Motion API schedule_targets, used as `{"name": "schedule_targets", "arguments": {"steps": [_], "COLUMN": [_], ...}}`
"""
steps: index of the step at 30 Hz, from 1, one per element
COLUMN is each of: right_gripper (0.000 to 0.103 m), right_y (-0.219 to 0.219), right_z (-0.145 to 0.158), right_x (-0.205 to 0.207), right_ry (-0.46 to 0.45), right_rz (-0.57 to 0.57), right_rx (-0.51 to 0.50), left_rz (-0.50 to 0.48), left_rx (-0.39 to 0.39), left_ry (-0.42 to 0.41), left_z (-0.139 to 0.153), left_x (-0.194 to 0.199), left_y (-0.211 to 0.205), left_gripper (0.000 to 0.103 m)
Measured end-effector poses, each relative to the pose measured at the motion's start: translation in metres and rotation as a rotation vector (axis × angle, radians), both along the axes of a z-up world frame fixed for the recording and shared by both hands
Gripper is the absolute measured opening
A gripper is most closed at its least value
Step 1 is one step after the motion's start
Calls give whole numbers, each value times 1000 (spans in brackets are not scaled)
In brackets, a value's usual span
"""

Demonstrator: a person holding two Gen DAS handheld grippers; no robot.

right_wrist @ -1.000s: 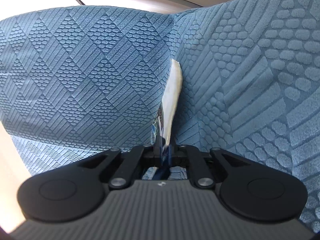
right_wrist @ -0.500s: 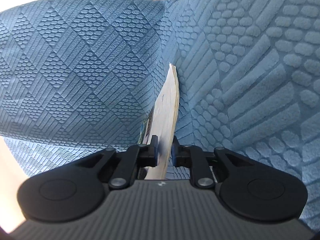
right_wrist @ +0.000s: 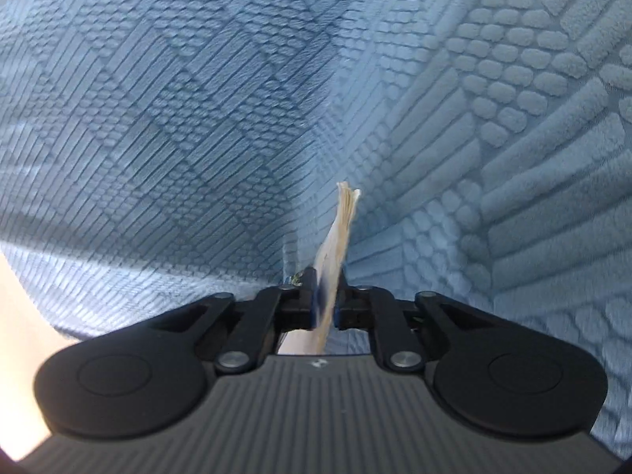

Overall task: Organize objects
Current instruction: 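Lift the photo postcard with both tools and carry it toward the book stack, then lower the postcard onto the stack and open both tools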

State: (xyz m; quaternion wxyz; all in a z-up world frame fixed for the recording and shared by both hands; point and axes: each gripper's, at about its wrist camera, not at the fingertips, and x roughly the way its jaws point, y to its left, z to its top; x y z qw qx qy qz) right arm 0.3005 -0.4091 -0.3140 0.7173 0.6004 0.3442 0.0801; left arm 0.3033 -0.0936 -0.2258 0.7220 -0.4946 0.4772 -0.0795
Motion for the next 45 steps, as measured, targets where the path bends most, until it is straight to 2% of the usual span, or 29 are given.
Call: {"name": "schedule_targets", "arguments": {"steps": [4,14,21,24,30,34,41,45], "right_gripper": [7,5,6,6,6,6,6,6], "right_y": [-1,4,20,29,49,66,92,109], "right_z": [20,93,143,158,189,208,234,248], "right_x": [-14,-55,-87,-100,-118,-127,-132,-128], "right_ry": [-29,-80,-93,-92,-113,-135,-156,-184], "right_rz": [16,97,126,132,155,175,197,212], "right_rx": [-6,-172,-281,-324,-408,-470,-496,-512], "left_rz": [9,-44,-81,-107,-132,-131,-117,-114], "left_rx": [-24,-17,42,76,106,95,96,130], "left_ry": [-2,-4,-29,-67,-94,-108,-152,-184], "left_z": [9,48,83,106,133,147,169,184], "left_x": [-12,-47,-77,-90,-101,-110,-125,-133], "left_y": [8,18,21,26,39,52,80,96], "left_gripper": [7,8,9,9,10,10,10,11]}}
